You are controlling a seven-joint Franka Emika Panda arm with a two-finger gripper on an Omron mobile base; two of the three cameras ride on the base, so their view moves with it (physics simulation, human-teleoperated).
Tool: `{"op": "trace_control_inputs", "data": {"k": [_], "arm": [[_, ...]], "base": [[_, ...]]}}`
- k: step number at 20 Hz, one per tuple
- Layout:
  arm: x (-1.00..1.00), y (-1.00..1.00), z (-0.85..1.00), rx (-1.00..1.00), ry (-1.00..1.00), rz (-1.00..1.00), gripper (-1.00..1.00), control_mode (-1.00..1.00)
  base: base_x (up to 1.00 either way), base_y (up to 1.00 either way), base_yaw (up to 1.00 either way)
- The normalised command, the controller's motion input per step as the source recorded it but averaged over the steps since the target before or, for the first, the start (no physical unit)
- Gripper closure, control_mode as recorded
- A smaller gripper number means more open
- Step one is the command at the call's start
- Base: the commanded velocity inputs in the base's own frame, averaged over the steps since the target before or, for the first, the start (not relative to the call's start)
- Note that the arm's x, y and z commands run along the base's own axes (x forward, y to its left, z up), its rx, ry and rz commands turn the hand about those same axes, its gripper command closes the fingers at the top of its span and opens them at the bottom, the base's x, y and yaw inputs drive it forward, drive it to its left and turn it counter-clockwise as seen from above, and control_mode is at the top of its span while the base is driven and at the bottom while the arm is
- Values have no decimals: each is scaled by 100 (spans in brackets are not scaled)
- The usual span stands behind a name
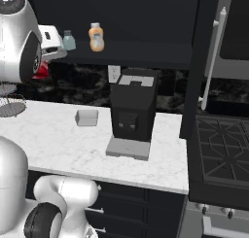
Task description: Put the shaker and condiment bottle from the counter next to their counterparts in the cabinet.
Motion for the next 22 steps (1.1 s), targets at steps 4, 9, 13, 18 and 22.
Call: {"op": "trace_control_inputs", "data": {"k": [4, 9, 13, 18, 22], "arm": [[4, -100, 46, 5, 0, -14, 100, -100], [35, -97, 27, 7, 0, -12, 100, -100], [58, -66, 4, 7, 0, -3, 100, -100], [94, -10, -27, 5, 0, 4, 100, -100], [70, 0, -8, 0, 0, 5, 100, -100]], "base": [[0, 0, 0], [0, 0, 0], [0, 0, 0], [0, 0, 0], [0, 0, 0]]}}
